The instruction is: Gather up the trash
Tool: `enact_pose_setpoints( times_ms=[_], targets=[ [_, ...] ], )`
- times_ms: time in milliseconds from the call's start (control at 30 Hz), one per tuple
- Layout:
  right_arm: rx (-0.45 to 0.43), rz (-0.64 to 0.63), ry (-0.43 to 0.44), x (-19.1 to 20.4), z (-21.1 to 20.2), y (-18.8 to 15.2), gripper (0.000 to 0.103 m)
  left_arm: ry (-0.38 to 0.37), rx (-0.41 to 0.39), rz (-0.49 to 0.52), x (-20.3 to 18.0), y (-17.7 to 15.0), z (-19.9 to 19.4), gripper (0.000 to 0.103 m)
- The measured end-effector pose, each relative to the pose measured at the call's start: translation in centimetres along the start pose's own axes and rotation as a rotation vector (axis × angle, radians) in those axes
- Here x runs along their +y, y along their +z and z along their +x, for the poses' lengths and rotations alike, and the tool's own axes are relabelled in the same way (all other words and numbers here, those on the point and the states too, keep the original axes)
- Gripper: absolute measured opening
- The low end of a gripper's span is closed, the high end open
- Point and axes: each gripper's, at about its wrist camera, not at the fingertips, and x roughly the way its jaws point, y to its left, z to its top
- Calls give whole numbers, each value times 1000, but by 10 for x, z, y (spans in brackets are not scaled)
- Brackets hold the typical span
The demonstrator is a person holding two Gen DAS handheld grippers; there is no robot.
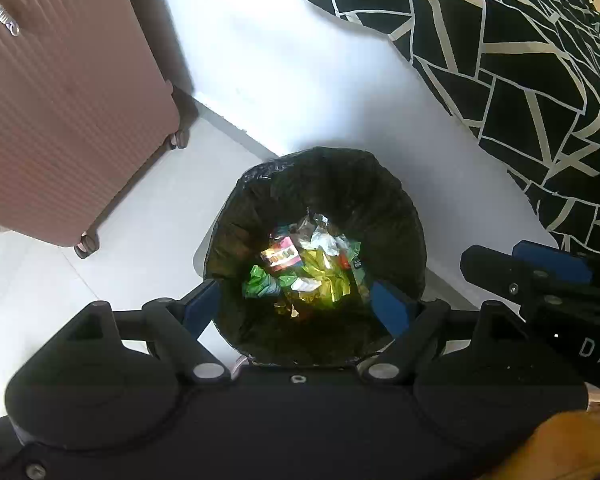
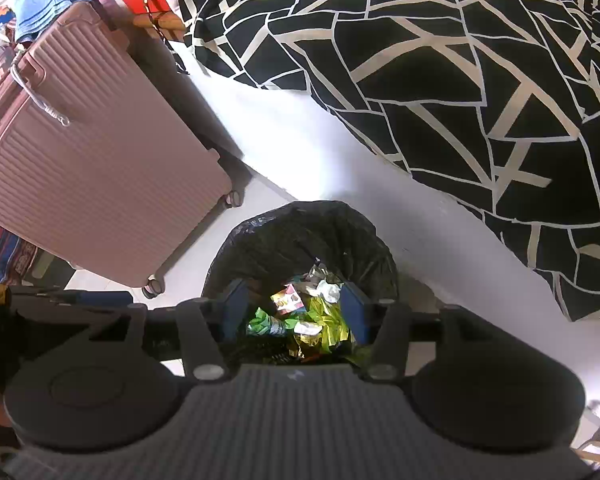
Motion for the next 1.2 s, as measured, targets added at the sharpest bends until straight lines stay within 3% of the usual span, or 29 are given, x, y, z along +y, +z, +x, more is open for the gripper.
enact_pose_setpoints(
  times_ms=[1200],
  targets=[
    [-1, 18, -10, -1, 2, -3, 69, 1, 13, 10, -1, -4, 2, 82]
  ],
)
